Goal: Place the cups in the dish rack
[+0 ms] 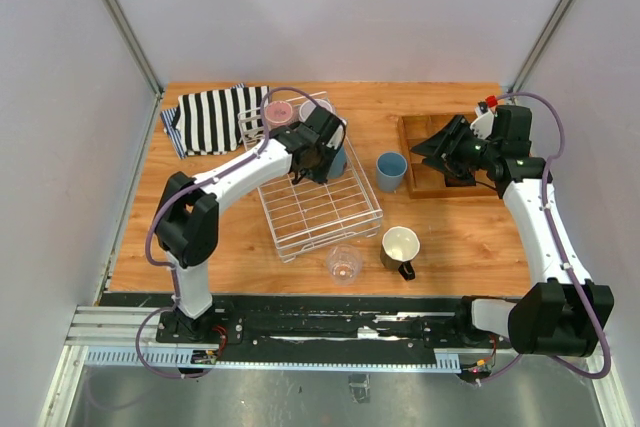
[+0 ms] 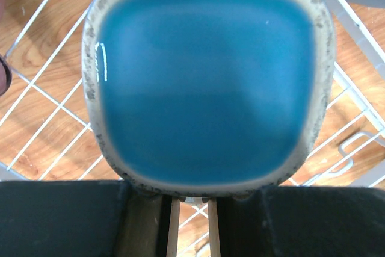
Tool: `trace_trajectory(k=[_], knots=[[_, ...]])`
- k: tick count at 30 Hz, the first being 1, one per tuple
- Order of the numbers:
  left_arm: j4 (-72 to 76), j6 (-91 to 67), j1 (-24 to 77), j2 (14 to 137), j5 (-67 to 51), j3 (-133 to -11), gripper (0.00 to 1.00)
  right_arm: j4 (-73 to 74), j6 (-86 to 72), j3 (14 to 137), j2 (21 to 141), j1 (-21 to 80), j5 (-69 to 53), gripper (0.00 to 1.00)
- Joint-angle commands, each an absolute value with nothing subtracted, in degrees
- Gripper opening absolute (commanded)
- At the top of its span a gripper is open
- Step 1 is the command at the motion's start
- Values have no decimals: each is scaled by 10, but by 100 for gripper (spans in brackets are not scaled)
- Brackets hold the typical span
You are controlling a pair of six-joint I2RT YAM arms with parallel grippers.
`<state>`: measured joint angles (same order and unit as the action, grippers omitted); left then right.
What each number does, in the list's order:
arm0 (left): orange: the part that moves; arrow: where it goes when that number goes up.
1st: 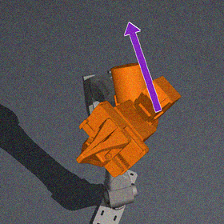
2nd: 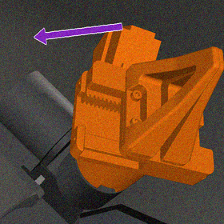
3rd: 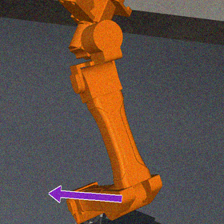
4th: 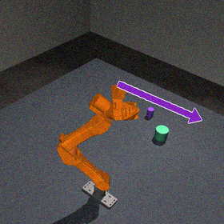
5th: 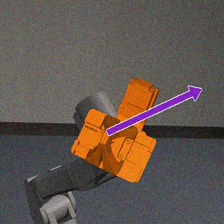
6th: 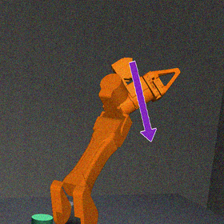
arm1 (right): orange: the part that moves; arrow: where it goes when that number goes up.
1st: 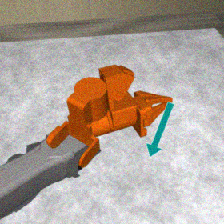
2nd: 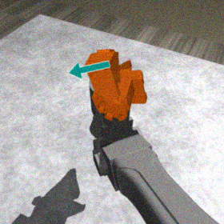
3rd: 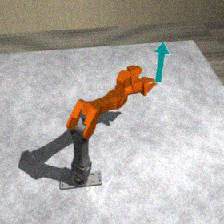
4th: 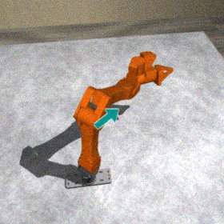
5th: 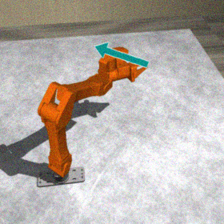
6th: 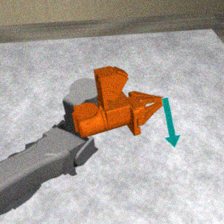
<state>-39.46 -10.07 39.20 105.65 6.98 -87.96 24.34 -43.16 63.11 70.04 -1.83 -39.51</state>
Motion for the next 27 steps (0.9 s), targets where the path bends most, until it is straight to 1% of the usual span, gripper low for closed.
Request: trace_trajectory(k=[1,9,27], knots=[[-373,-86,396,1076,75,-919,1,245,-419,626,701,-31,-409,52],[-370,-88,396,1119,75,-943,0,246,-418,618,702,-36,-414,52],[-355,-114,396,1171,116,-950,0,246,-416,623,705,-45,-417,52]])
